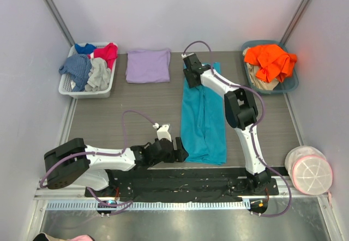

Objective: Fold and stack the t-shirts
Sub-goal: Fold the tshirt

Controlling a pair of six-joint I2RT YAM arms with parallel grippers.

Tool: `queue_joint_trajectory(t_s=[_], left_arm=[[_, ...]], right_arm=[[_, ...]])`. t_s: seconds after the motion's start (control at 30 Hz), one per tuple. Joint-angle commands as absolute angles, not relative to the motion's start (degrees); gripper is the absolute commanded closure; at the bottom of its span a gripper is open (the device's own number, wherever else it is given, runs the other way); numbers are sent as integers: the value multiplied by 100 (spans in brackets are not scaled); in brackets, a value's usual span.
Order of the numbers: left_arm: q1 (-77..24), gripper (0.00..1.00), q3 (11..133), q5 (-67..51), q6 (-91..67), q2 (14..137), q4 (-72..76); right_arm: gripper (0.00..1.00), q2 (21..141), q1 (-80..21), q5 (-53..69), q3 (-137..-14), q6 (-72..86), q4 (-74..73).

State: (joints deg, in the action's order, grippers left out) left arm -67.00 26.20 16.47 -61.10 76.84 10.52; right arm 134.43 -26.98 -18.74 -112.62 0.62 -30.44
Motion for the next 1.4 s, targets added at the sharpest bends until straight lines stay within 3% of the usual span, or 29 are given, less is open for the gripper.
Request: queue_joint_trajectory(t_s=[0.0, 0.77, 1.13, 1.37], left_arm=[[-6697, 20, 2487, 1740, -6073, 7725, 809], [-6697, 20, 2417, 1758, -6082, 7717, 800], [-6697, 20, 2382, 1775, -6082, 7699, 809], [-6697, 20, 2399, 1758, -6073, 7726, 817]], right_arm=[[48, 13315, -2847, -2153, -11391, -254, -2962], [49, 13517, -3032, -2478, -11355, -422, -2953], [60, 13562, -3050, -2514, -11408, -466, -2953], [60, 13570, -3067, -2584, -11443, -483, -2953]])
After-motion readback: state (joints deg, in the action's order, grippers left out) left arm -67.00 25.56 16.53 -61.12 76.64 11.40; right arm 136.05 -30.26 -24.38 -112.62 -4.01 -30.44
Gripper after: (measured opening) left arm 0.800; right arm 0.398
